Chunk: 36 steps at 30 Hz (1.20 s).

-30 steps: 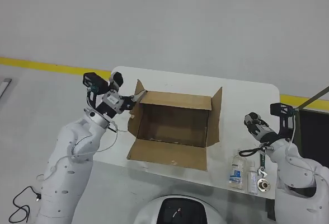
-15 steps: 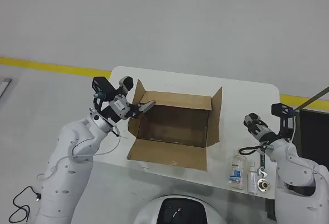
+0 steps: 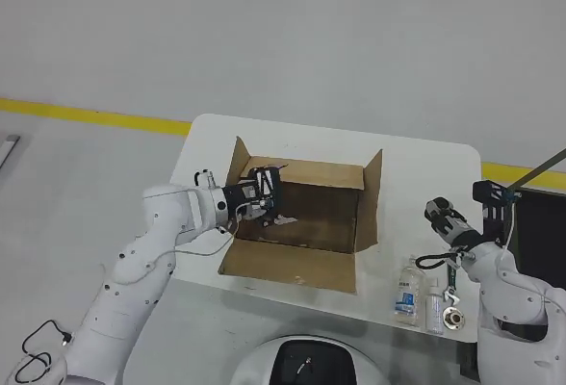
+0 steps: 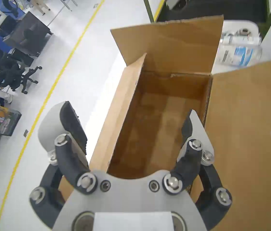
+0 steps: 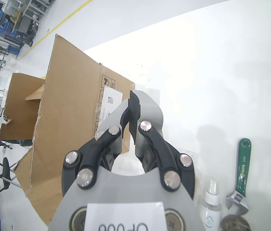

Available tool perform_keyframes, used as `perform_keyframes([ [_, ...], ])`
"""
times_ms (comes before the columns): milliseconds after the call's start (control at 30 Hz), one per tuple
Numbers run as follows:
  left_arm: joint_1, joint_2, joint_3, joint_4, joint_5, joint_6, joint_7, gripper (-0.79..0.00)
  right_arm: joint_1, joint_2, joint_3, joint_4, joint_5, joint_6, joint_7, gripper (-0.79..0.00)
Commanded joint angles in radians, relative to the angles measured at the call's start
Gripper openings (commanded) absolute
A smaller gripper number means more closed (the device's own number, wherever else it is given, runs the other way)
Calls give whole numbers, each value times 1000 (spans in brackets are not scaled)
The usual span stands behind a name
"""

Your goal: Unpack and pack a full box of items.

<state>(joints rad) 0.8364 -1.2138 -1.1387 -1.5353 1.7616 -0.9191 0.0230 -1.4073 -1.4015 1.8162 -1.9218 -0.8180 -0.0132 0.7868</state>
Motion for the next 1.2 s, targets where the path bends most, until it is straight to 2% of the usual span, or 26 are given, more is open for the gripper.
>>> perform_keyframes([
  [0,-11,2,32,19,112,56,25,0,-2,3,0,-1,1,2,-2,-785],
  [267,-52,5,91,120,374,310,86,0,-5,14,-5,5,13,10,-9,-785],
  [433,-77,6,126,179,473,375,126,0,-2,20,-15,10,21,12,-13,-785],
  [600,-97,0,148,227,506,434,130,0,0,26,-20,13,28,19,-14,-785],
  [700,-112,-9,154,260,501,515,119,0,0,30,-23,14,30,24,-15,-785],
  [933,-188,-34,185,384,504,628,118,0,-3,39,-28,12,37,32,-19,-785],
  [1167,-242,-64,188,468,399,705,118,0,-10,47,-36,9,41,36,-22,-785],
])
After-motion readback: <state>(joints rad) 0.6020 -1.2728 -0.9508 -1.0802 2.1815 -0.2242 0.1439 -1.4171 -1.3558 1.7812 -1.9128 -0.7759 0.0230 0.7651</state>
